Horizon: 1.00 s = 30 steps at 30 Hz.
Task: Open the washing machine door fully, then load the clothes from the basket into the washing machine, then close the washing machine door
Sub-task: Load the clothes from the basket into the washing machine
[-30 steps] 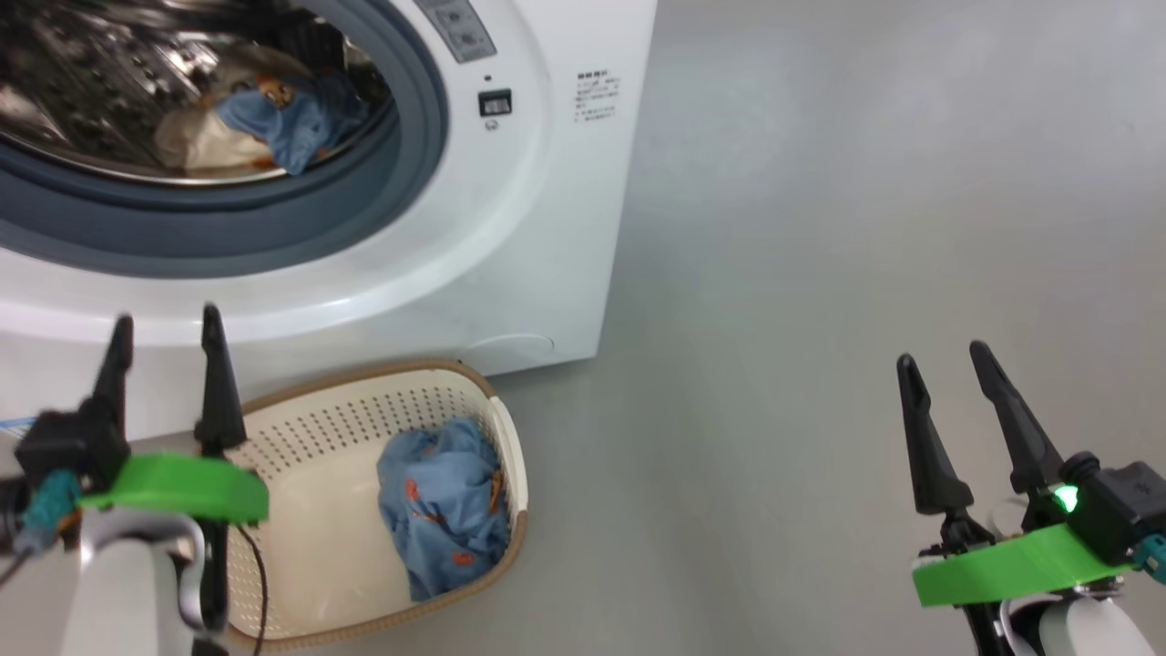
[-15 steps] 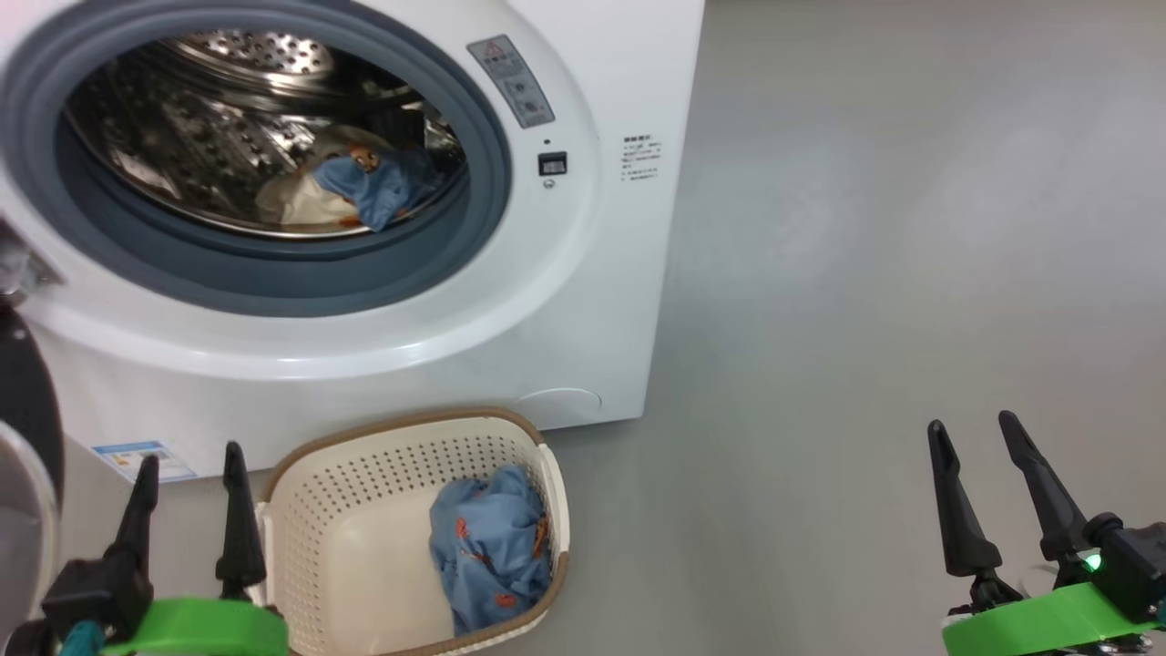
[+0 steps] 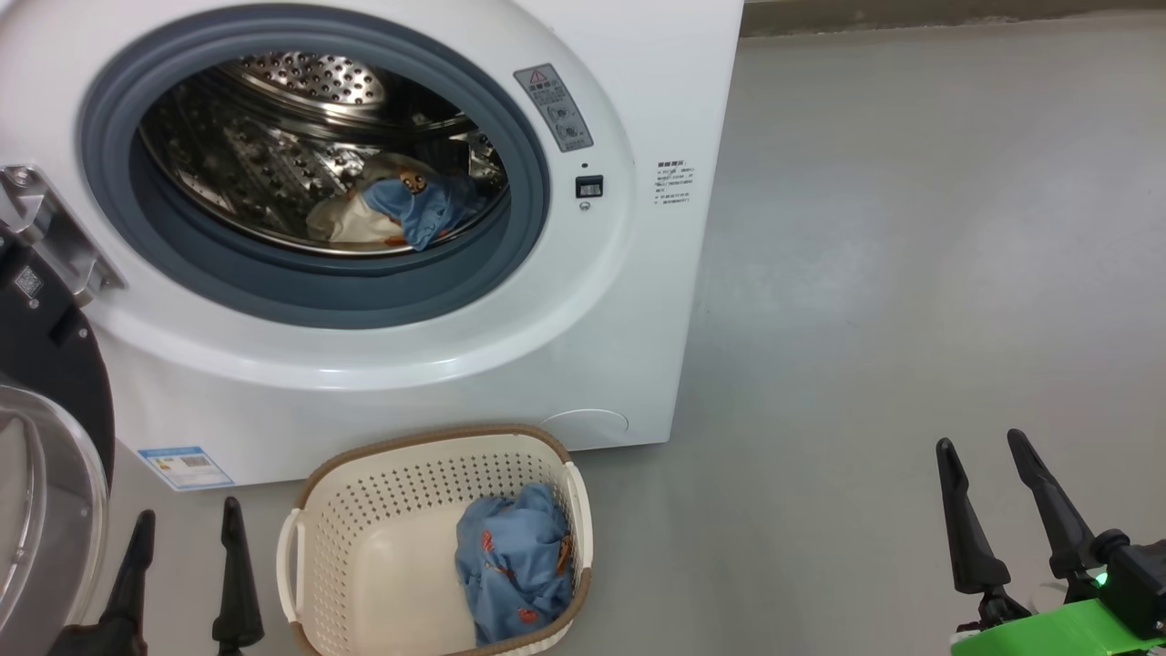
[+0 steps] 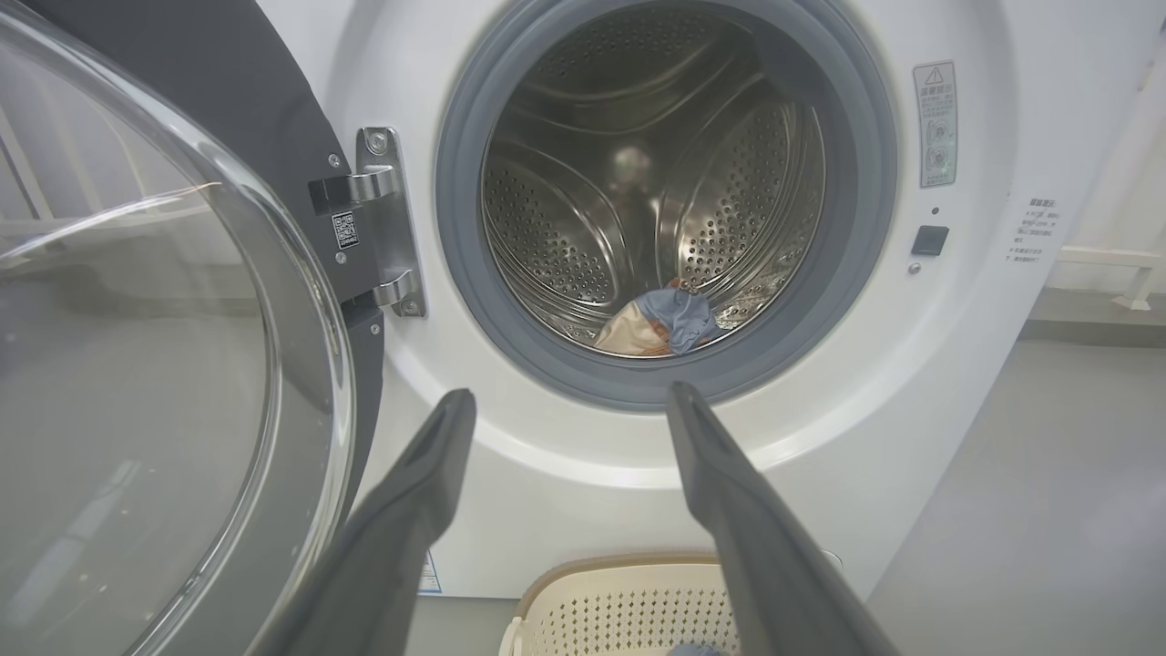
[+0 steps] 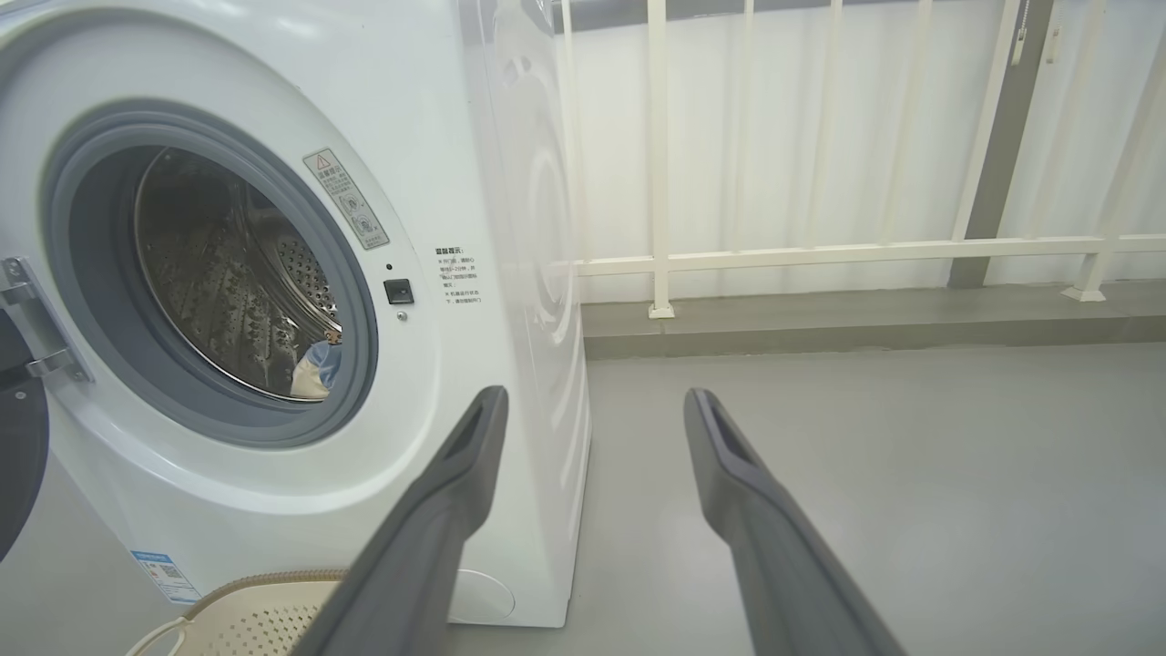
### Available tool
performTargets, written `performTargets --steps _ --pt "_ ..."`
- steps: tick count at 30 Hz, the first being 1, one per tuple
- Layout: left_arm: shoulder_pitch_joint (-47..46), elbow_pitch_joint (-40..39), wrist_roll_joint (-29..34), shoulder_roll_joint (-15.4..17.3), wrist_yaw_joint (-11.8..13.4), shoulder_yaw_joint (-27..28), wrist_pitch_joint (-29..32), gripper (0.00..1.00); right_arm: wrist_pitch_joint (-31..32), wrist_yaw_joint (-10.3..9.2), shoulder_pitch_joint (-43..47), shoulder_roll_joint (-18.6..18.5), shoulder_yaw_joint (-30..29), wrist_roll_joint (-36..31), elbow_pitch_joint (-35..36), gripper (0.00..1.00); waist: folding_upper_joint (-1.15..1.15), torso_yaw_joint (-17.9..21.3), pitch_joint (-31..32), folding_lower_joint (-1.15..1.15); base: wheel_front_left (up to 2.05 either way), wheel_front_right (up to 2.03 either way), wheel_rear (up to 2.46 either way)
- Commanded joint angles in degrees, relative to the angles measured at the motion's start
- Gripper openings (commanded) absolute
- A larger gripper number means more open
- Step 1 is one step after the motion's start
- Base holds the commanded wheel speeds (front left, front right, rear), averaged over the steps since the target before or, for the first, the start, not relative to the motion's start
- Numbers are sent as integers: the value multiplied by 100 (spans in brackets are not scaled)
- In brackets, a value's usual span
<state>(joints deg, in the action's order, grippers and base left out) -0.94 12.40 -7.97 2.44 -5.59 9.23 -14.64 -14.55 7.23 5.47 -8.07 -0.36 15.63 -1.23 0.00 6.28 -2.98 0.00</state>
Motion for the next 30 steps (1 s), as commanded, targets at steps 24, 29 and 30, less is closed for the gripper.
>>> performTargets --steps 24,29,30 --pt "-50 -270 -92 44 -23 203 -36 100 -45 25 -90 -127 37 -84 222 100 0 49 -197 0 0 0 0" --pt "-95 -28 -148 44 -10 111 -36 100 -45 25 -184 -89 84 -74 222 100 0 105 -375 0 0 0 0" --pt "-99 32 -141 44 -11 99 -36 100 -45 25 -203 -80 94 -71 224 100 0 119 -415 0 0 0 0"
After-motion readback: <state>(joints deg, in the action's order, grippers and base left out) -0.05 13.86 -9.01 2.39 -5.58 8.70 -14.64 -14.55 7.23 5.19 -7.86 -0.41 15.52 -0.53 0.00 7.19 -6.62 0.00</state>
